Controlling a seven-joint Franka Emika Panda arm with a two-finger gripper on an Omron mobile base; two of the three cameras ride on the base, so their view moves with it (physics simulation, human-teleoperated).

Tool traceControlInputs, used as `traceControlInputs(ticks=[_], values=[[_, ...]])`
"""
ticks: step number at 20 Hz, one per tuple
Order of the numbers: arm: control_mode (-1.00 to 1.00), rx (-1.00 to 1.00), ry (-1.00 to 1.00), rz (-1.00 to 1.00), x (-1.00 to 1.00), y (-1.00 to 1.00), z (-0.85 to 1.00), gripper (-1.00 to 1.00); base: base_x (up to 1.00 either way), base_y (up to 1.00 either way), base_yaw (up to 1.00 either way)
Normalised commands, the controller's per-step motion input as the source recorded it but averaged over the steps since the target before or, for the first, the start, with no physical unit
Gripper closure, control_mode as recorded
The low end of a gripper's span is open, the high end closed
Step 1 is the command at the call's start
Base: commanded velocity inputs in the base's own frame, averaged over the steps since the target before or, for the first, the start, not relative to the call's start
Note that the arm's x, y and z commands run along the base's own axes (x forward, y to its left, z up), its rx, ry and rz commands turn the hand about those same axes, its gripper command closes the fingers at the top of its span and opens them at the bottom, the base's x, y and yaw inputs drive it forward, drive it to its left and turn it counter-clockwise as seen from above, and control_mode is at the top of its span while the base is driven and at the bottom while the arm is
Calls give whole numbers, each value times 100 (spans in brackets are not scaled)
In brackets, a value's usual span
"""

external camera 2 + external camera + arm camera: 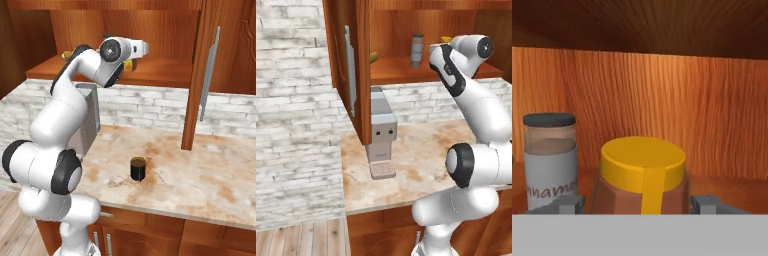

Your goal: Pick the cinnamon and honey bottle from the cabinet and place them next to the mug.

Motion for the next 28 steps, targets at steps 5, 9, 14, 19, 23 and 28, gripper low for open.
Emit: traceControlInputs(ticks=[5, 9, 14, 19, 23, 28], values=[[-100, 0, -15, 0, -94, 0, 28, 100, 0, 0, 0], [-100, 0, -18, 0, -100, 0, 11, 100, 0, 0, 0], [-100, 0, -6, 0, -100, 3, -9, 100, 0, 0, 0], [-100, 0, -1, 0, -100, 2, -22, 100, 0, 0, 0], [-100, 0, -4, 0, -100, 0, -22, 100, 0, 0, 0], [-100, 0, -7, 0, -100, 0, -24, 100, 0, 0, 0]])
